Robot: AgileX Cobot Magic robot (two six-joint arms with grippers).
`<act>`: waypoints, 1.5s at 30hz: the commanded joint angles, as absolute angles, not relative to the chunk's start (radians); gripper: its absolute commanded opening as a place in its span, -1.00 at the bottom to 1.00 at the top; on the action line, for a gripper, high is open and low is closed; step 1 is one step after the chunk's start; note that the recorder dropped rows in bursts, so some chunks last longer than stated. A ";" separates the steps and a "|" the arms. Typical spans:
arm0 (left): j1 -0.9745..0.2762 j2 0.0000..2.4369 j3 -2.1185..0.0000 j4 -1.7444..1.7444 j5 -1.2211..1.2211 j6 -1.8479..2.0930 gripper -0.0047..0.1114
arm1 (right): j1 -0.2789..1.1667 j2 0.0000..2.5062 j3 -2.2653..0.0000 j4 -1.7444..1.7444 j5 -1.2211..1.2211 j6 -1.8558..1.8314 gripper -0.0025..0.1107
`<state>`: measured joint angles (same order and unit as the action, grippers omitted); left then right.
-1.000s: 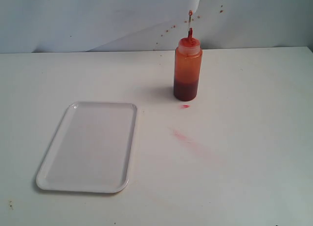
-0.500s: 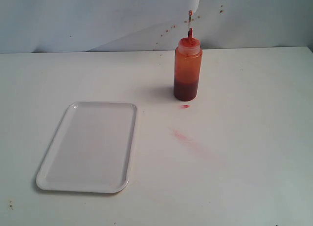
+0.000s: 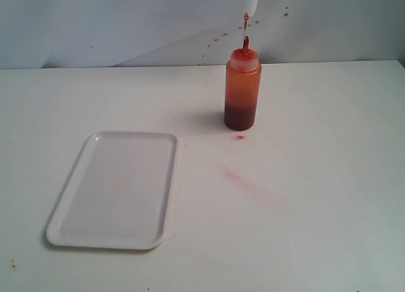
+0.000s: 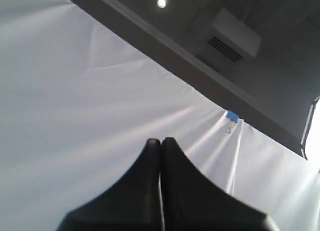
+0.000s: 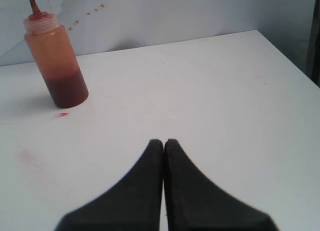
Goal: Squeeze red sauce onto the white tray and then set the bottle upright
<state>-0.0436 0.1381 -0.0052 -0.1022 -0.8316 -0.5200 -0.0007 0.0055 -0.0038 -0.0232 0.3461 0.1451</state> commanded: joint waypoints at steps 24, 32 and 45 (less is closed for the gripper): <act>-0.099 1.961 -0.661 0.948 -1.221 -0.735 -0.92 | 0.003 0.000 0.000 -0.030 0.342 0.140 -0.96; -0.303 2.130 -0.976 0.822 -1.097 -0.567 -0.64 | 0.003 0.000 0.000 -0.030 0.342 0.140 -0.96; -0.307 2.246 -1.006 0.650 -1.120 -0.574 0.87 | 0.003 0.000 0.000 -0.030 0.342 0.140 -0.96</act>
